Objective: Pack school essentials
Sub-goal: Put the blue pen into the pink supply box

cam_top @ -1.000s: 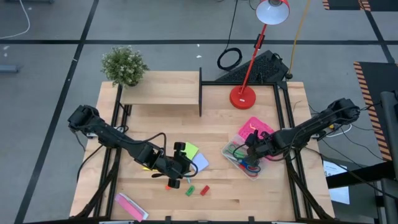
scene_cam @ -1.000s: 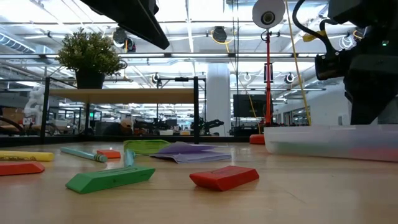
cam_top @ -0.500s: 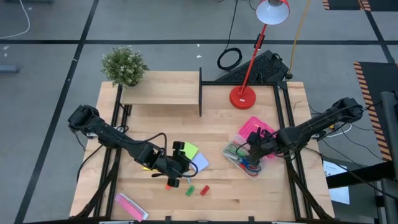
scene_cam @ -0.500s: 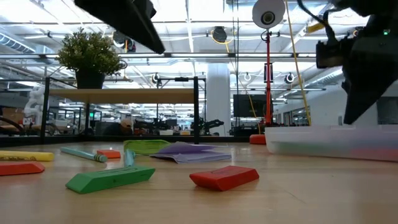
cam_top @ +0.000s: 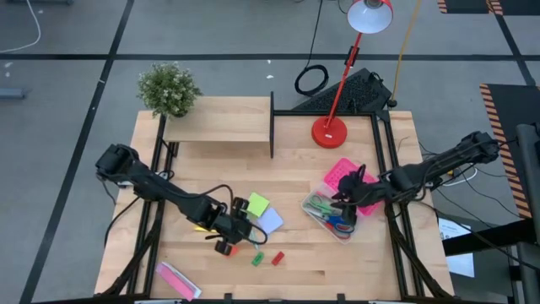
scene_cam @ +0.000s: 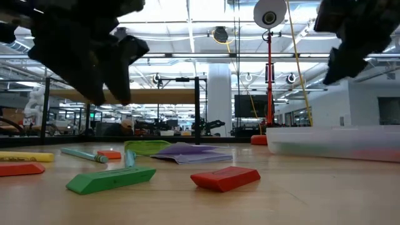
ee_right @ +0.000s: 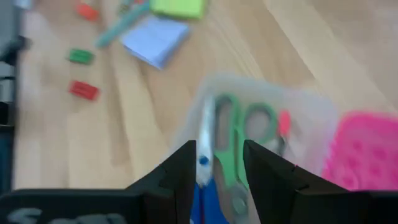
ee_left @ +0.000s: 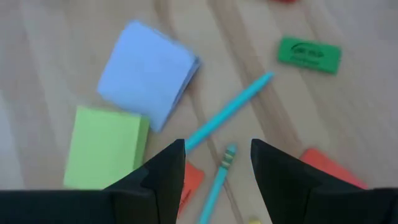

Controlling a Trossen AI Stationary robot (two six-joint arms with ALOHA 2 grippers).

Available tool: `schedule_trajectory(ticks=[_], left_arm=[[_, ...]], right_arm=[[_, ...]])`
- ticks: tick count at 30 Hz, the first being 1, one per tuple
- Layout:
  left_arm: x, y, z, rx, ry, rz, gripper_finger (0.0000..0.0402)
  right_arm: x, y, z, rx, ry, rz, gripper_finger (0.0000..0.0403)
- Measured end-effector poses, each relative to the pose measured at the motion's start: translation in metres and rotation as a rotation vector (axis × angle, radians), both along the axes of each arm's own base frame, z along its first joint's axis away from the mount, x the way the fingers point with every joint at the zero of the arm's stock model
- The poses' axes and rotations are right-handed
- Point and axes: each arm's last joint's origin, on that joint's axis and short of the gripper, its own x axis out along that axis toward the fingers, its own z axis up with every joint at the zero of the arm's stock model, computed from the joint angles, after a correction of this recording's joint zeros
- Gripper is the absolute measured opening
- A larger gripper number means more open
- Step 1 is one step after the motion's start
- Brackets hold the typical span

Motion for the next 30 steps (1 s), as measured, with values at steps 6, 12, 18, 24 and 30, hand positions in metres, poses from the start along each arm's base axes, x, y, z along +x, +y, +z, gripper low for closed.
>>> schedule_trajectory(ticks=[6,12,18,24,30], left_arm=[[0.016,-0.001,-0.012,0.037,0.034,-0.126,0.0186],[0.027,0.003,-0.034,0.117,0.069,-0.241,0.0186],[0.036,0.013,-0.048,0.119,0.082,-0.268,0.0186],[0.040,0.021,-0.055,0.114,0.114,-0.294,0.0150],[0.041,0.024,-0.060,0.096,0.138,-0.312,0.0090]], right_arm=[[0.001,0.000,0.009,-0.033,-0.091,0.067,0.0128],[0.001,0.000,0.010,-0.049,-0.101,0.080,0.0128],[0.001,0.000,0.009,-0.051,-0.096,0.080,0.0128],[0.001,-0.001,0.010,-0.084,-0.104,0.047,0.0128],[0.001,-0.001,0.010,-0.084,-0.104,0.047,0.0128]])
